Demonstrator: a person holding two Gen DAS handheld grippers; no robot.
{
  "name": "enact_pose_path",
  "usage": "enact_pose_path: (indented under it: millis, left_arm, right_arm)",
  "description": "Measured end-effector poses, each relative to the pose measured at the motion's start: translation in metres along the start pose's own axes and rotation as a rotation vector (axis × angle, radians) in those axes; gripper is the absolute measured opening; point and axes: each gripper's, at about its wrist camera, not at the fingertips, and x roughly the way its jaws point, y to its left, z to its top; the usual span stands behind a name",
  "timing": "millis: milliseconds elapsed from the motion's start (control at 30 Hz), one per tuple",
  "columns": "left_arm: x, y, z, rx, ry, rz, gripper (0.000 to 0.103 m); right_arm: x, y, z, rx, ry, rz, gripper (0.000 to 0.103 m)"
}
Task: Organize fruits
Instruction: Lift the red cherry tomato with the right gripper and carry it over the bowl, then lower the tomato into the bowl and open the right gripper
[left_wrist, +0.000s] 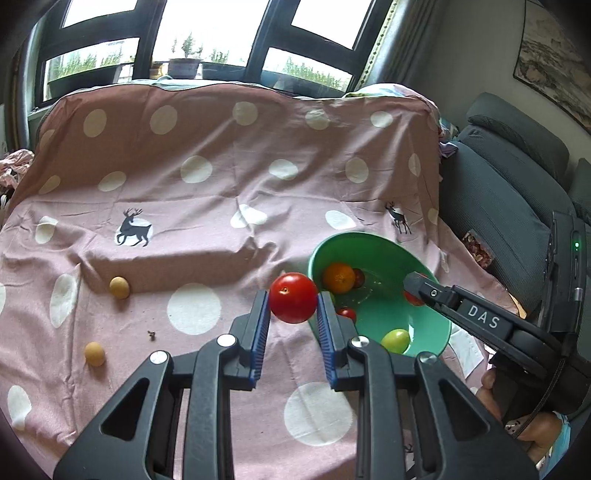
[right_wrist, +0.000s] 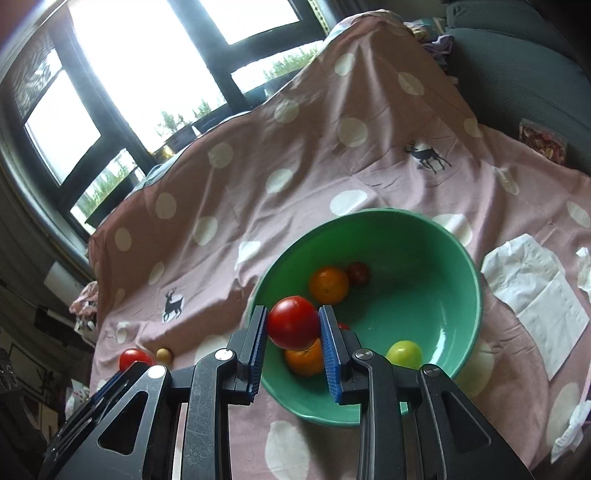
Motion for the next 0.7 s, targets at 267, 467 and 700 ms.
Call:
enact_pose_path:
  millis: [267,467,700]
  left_arm:
    - [0.027,-0.053,0.001,0.085,0.034,-0.130,0.025]
    - [0.048,-0.083,-0.006,0.138,0.083,-0.189,0.025]
    - [0.066,-0.100,-0.013,0.172,0.134,-0.218,0.025]
  right_arm:
    - [-0.009,-0.043,0.009,0.122,-0.020,-0.067,0.029]
    - [-0.007,-0.062,0.011,0.161,-0.004,-0.082,0.029]
    - [-0.005,-0.074,0.010,0.179,0.015,-0.117,0.029]
